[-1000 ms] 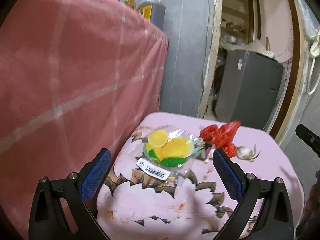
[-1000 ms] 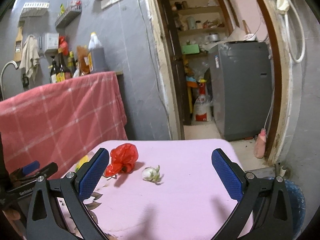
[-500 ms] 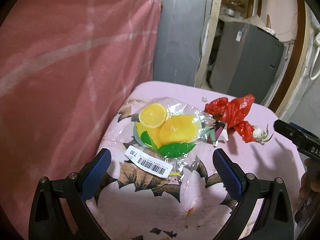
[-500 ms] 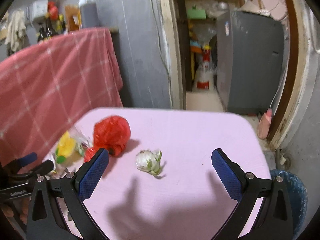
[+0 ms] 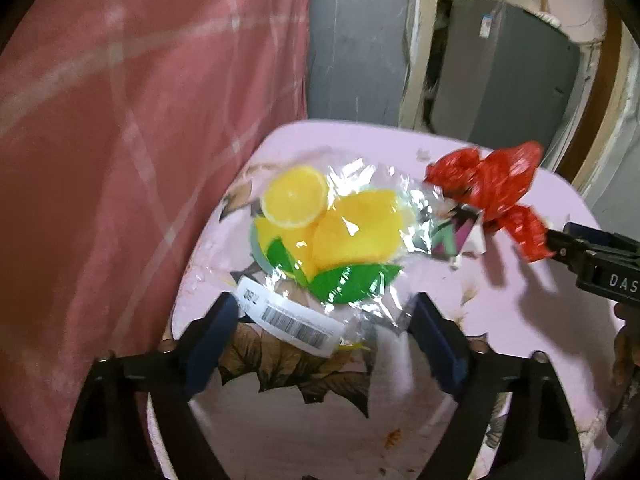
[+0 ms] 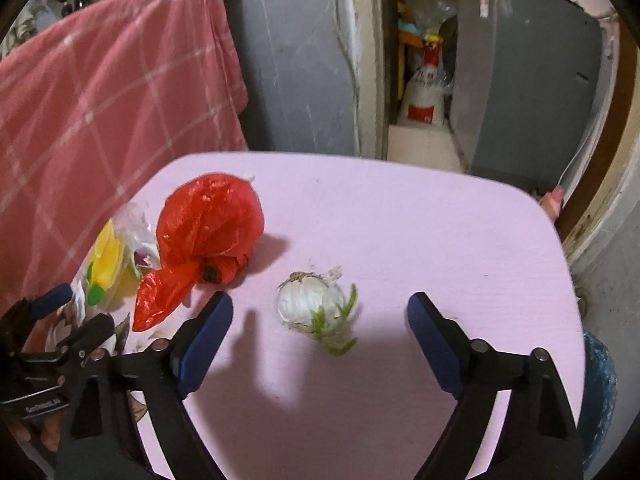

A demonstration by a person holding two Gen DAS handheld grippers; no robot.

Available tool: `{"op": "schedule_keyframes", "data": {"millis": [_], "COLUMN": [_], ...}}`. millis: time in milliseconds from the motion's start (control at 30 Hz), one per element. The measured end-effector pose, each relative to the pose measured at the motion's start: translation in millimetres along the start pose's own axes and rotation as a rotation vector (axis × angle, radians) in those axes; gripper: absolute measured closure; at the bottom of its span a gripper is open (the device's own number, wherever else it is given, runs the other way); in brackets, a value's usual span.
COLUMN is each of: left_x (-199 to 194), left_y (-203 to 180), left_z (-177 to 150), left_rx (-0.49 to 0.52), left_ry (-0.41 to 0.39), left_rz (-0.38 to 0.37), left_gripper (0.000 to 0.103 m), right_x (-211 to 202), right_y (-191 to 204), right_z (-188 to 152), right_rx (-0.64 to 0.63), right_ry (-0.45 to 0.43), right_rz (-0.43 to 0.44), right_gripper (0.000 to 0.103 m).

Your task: Collect trash

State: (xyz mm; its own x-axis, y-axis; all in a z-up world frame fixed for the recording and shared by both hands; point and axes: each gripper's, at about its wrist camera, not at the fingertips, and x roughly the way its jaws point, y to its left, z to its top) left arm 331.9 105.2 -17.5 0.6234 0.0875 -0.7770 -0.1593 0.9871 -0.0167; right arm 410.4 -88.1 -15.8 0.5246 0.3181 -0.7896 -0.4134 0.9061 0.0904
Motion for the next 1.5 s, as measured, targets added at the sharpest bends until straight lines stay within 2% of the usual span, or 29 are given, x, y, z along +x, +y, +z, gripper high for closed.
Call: {"op": "schedule_keyframes", "data": {"millis": [100,133,300,467,567,633,700,833,867,900,1333,1500], "left_x": [0.1,0.5,-0.7,-1.8,-1.7,-3.6,-5.2,-10.2,-11.4,-13.3,-42.7,-48.6], "left_y": [-0.8,-1.9,-6.6,-14.6,-16.7,-19.5,-21.2,-24.8,-24.8,-24.8,-14.9,-19.3], "left_z": [0.3,0.2,-1.7,-3.0,-3.4,-5.1,-7.2,-10.2,-10.6,-11.3,-19.3,-24.8], "left_rx": [-0.001,0.0,0.013,0.037,0.056,0.074,0.09,0.112,0.114,0.113,0.016,0.014], "left_ry": [-0.004,-0.004,-0.023,-0.04,-0.056,-0.058,-0.064,-0.089,-0.096,-0.103,-0.211,-0.214], "left_rz": [0.013,0.016,0.037,0.074,0.078,0.082,0.077,0.068,0.064,0.06,-0.04,-0.071], "left_gripper": [0.036,0.037,0.056,0.063,0.084,0.092,0.099,0.103,0.103,0.103,0.103,0.103], "right_x": [6.1,4.5,3.3,3.9,4.0,3.5,2.5,1.4,1.1,0.3,-22.8,-26.8], "right_y": [1.2,0.2,-2.4,-2.3,-2.6,-3.1,-2.8,-1.3,-1.1,-0.6,-5.0,-6.8], "right_z": [-0.4,-0.3,-0.6,0.0,0.1,-0.1,-0.5,-1.7,-2.2,-3.2,-26.7,-33.3], "right_rx": [-0.001,0.004,0.012,0.011,0.013,0.014,0.014,0.008,0.006,0.004,0.035,0.043], "right_ry": [0.036,0.03,0.029,0.029,0.028,0.025,0.019,0.015,0.015,0.013,-0.08,-0.091], "right_rz": [-0.012,-0.012,-0.006,-0.005,-0.002,0.0,0.005,0.017,0.02,0.024,0.086,0.101], "right_gripper": [0.026,0.027,0.03,0.03,0.03,0.034,0.048,0.058,0.066,0.068,0.07,0.07]}}
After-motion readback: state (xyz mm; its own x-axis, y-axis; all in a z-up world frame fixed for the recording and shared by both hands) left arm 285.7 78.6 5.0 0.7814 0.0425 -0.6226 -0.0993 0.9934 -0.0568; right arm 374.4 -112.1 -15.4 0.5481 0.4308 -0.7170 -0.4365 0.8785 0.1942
